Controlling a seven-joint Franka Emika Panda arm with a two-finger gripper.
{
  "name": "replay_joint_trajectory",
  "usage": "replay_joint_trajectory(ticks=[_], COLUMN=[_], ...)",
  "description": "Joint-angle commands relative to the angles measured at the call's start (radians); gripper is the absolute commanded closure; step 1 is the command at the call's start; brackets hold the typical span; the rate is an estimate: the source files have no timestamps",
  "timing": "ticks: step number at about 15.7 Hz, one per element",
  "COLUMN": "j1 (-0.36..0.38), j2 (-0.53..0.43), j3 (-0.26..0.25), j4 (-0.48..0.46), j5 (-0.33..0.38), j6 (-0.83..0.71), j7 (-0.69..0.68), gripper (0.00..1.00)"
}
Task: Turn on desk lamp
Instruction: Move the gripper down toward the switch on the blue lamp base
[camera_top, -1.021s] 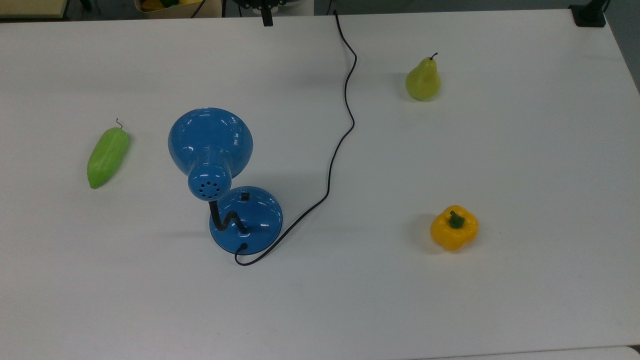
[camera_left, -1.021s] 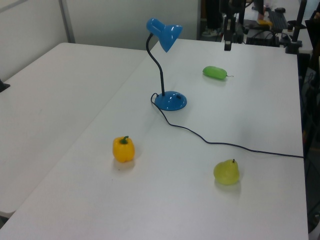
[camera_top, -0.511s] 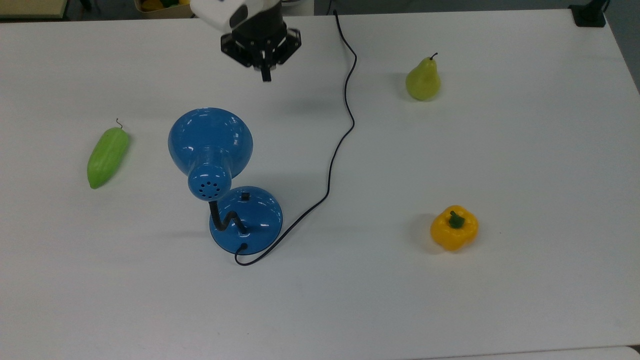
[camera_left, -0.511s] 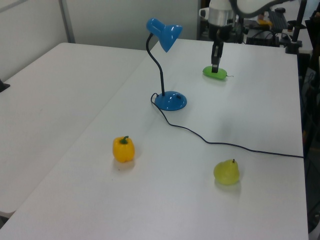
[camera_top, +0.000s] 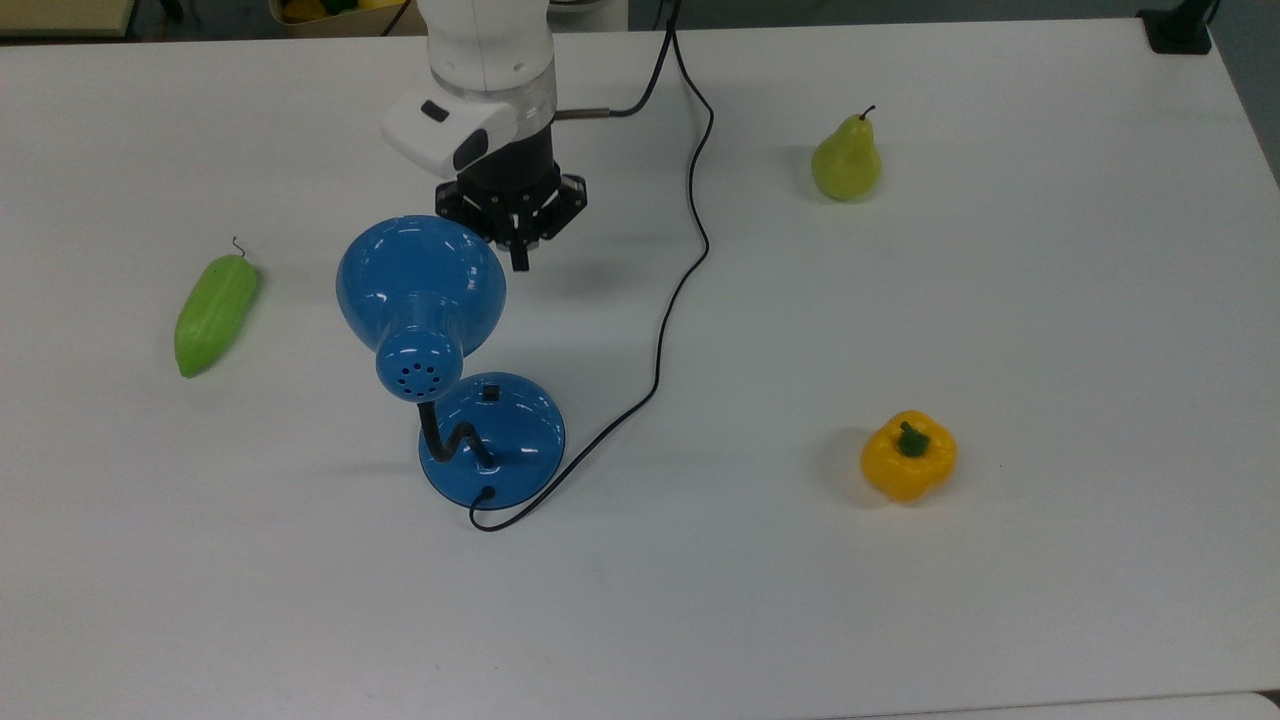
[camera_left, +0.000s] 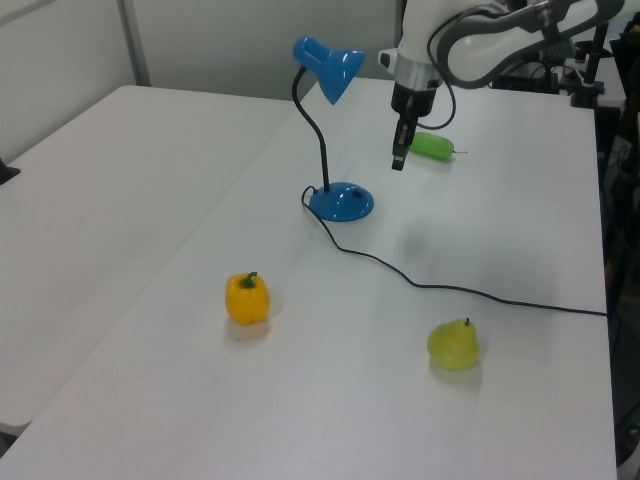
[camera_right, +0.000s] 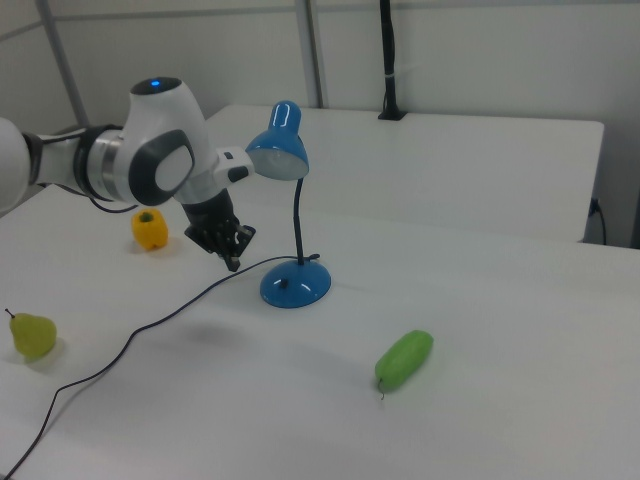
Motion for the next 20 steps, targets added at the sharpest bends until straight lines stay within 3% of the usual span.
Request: replay_joint_trajectory(ticks=[1,11,20], j1=[-0.009,-0.023,-0.023], j2=[0.04,0.102,0.182], j3=[-0.005,-0.005,-0.009], j4=[-0.023,-0.098,-0.082], j5=[-0.013,0.008,0.01], j6=[0.146,0.493,0.614], j7=[-0.007,0.055,0.079], gripper=[1.0,1.0,1.0])
